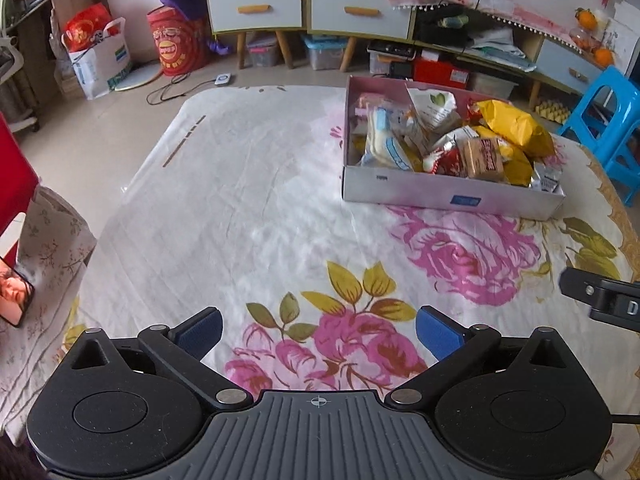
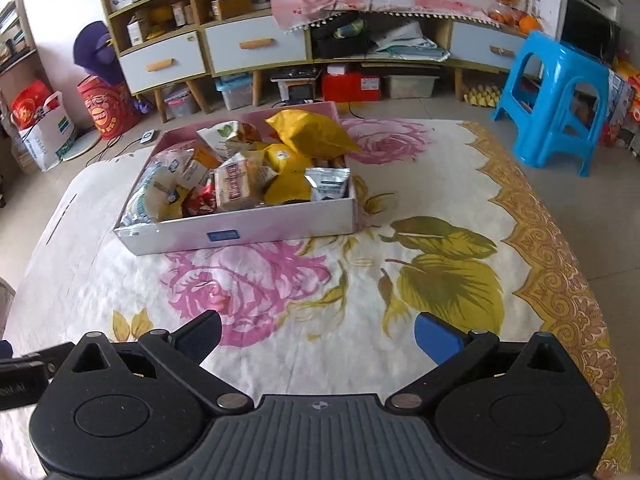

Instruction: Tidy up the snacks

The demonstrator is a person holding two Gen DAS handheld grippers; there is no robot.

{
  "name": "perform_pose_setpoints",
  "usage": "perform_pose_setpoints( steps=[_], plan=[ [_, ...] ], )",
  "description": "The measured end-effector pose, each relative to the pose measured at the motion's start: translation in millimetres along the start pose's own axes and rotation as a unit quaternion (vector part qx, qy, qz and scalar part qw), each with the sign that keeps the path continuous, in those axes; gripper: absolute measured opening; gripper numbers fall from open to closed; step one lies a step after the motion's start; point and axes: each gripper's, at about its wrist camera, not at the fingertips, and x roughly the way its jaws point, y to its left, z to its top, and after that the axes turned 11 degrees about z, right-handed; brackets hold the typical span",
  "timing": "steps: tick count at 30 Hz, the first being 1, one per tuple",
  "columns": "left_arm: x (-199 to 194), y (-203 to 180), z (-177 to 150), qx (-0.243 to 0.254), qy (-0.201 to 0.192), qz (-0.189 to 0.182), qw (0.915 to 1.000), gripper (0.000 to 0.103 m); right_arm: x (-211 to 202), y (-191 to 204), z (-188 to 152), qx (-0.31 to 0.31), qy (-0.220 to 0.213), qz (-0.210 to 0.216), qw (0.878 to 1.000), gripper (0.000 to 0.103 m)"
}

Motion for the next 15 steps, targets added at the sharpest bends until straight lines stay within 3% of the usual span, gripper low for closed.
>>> perform_pose_setpoints(
  steps=[15],
  plan=[
    [-2.0,-6.7,-3.5,0.012,-0.018,0.003,0.9998,0.103,18.3,16.7,-7.5,-0.010,0.014,-0.003,1.000,0.095]
  ],
)
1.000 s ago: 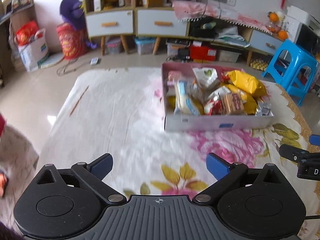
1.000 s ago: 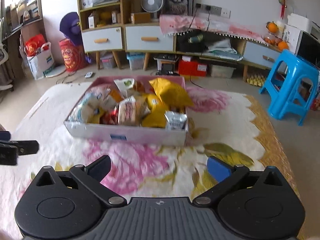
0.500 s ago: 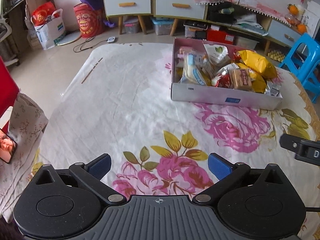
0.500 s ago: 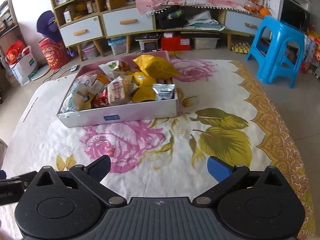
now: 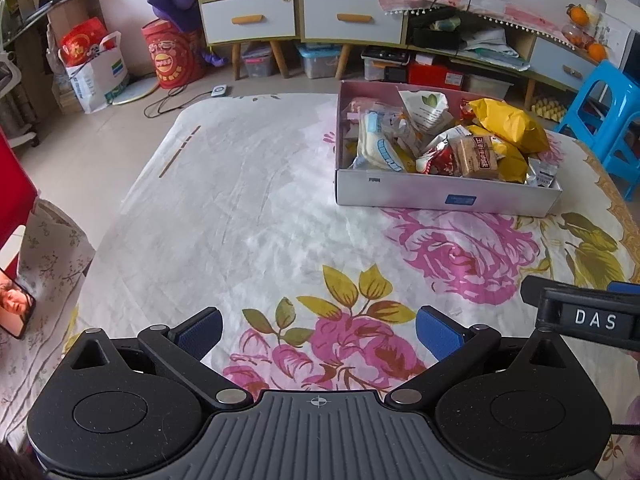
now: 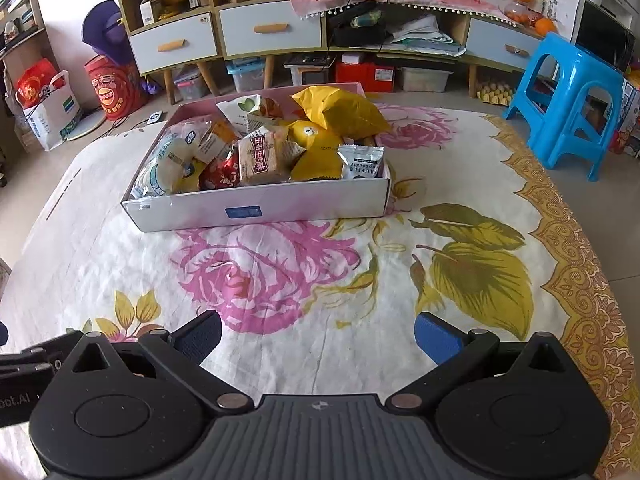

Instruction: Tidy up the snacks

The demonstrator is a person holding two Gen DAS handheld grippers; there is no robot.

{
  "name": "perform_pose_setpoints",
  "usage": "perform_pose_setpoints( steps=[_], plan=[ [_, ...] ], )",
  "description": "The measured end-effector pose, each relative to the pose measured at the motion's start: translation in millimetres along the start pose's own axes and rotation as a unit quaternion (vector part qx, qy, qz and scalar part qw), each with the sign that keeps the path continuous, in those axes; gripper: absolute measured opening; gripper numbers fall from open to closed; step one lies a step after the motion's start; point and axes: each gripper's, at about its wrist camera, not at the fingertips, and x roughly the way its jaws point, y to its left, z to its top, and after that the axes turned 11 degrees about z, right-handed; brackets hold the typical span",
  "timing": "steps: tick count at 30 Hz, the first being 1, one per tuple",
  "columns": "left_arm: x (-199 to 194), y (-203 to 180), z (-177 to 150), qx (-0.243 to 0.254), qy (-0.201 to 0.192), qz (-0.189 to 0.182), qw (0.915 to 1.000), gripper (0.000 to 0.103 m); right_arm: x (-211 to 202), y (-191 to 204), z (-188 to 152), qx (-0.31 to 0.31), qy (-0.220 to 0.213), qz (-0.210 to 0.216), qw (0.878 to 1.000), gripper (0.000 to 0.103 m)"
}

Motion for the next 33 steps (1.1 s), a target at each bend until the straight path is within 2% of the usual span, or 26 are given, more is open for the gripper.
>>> perform_pose_setpoints(
  steps=[17,33],
  plan=[
    [-1.3,3.1,0.9,-0.013,-0.011,-0.002,0.9998,0.103,-6.6,-0.7,2.7,0.003,-0.020,-0.001,1.000,0.095],
    [3.4,2.8,0.5,-0.019,-0.009,0.012,0.9997,0.103,-21.3,5.1,7.0,-0.004,-0.047,0.002,0.999,0.095]
  ],
)
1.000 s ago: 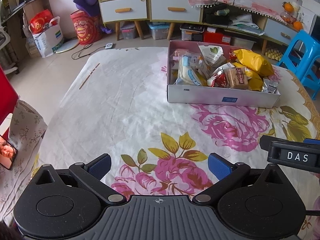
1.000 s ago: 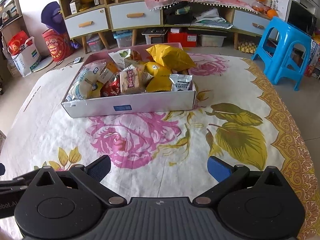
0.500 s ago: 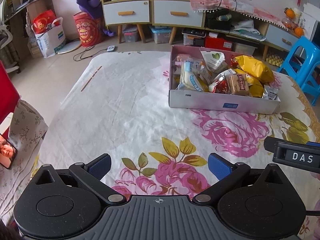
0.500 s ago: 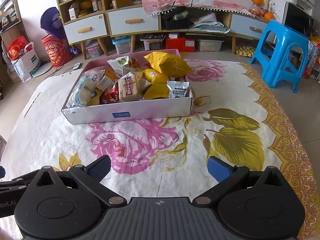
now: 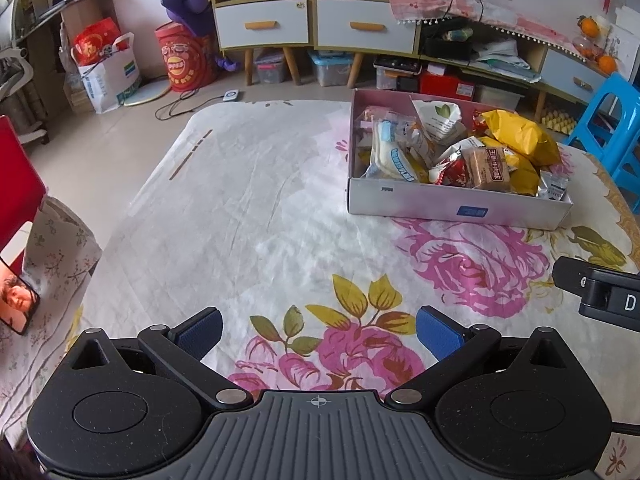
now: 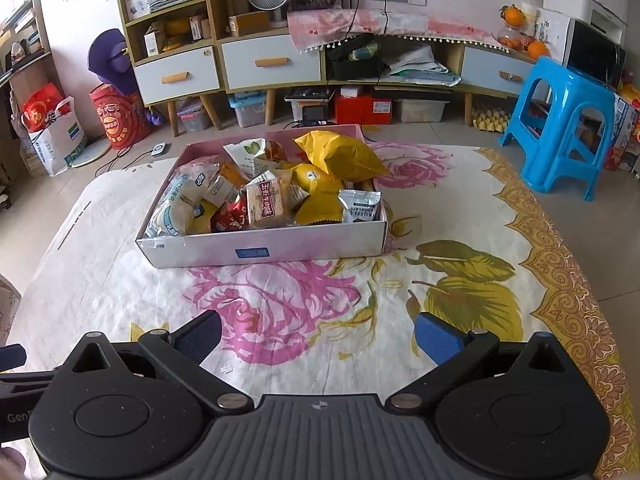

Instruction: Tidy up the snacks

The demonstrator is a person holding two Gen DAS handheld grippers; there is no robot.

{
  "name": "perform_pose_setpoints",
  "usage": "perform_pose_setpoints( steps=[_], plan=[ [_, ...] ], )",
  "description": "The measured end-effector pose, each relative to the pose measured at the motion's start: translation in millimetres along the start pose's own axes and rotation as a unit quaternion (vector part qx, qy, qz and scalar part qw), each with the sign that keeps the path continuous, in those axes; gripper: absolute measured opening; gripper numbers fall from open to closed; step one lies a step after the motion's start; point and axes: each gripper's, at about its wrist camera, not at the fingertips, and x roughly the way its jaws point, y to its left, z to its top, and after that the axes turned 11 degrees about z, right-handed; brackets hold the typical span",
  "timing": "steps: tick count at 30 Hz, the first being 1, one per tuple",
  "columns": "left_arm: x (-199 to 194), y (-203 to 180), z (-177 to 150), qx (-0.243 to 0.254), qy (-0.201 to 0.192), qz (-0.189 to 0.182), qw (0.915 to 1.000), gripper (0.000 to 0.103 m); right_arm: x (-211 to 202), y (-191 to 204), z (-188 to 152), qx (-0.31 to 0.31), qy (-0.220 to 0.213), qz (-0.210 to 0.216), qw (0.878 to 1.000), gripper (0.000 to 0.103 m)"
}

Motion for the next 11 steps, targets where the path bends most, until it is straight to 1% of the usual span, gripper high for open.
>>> perform_pose_setpoints(
  steps=[5,11],
  plan=[
    [-1.6,0.4,-0.1,0.000,0.006,-0.008,1.0000,0.103,-1.1,0.5,0.1,0.000,0.001,-0.002,1.000,0.095],
    [-6.2,2.1,-1.9,0.003,0.001,-0.012,0.9999,0.103,-6.1,5.4,-0.5,-0.008,-0.002,0.000,1.000,0.095]
  ],
)
